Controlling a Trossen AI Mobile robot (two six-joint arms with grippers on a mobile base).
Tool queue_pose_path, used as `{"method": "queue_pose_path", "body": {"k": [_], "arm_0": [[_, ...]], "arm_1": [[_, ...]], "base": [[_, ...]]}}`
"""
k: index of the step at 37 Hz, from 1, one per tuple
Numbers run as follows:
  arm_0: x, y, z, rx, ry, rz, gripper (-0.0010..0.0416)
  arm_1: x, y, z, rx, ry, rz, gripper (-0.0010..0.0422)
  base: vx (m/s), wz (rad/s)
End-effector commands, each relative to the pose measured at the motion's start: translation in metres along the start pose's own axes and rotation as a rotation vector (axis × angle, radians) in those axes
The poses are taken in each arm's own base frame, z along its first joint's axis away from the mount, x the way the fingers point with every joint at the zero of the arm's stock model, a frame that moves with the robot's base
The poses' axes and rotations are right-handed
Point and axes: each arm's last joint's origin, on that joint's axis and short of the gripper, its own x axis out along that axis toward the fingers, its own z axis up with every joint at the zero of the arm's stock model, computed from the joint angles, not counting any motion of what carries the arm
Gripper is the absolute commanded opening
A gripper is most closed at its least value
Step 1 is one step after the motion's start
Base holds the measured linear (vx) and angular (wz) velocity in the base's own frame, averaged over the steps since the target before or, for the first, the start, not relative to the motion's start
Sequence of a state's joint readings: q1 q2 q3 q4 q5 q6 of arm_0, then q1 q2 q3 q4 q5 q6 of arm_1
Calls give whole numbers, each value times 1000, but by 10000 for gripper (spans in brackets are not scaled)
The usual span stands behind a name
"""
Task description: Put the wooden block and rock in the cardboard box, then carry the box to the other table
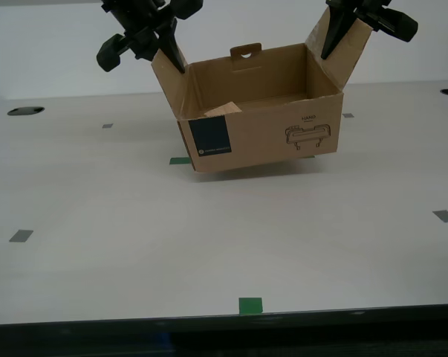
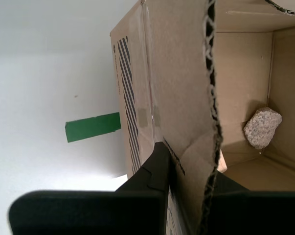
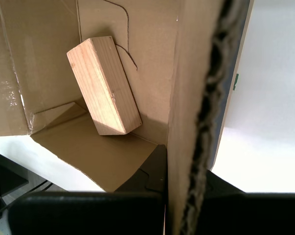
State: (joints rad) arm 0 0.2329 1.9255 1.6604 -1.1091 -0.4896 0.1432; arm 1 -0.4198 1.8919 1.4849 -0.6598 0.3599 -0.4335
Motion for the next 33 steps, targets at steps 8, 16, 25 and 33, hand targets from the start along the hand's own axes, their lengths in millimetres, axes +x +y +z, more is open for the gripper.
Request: {"method": "queue_pose_path", "body": {"k": [8, 16, 25, 33], "arm_0": [[0, 2, 0, 19, 0, 17, -1], [0, 2, 0, 17, -3, 18, -1], [-1, 2, 0, 19, 0, 17, -1], [0, 2, 0, 19, 1, 18, -1]], "arm_1": [[0, -3, 0, -12, 1, -19, -1], [-1, -4, 1, -18, -6, -22, -1], [-5, -8, 5, -15, -26, -33, -1], [-7, -10, 7, -15, -32, -36, -1]], "base": [[-47, -10], [-73, -9], [-77, 10], [-70, 10]]}}
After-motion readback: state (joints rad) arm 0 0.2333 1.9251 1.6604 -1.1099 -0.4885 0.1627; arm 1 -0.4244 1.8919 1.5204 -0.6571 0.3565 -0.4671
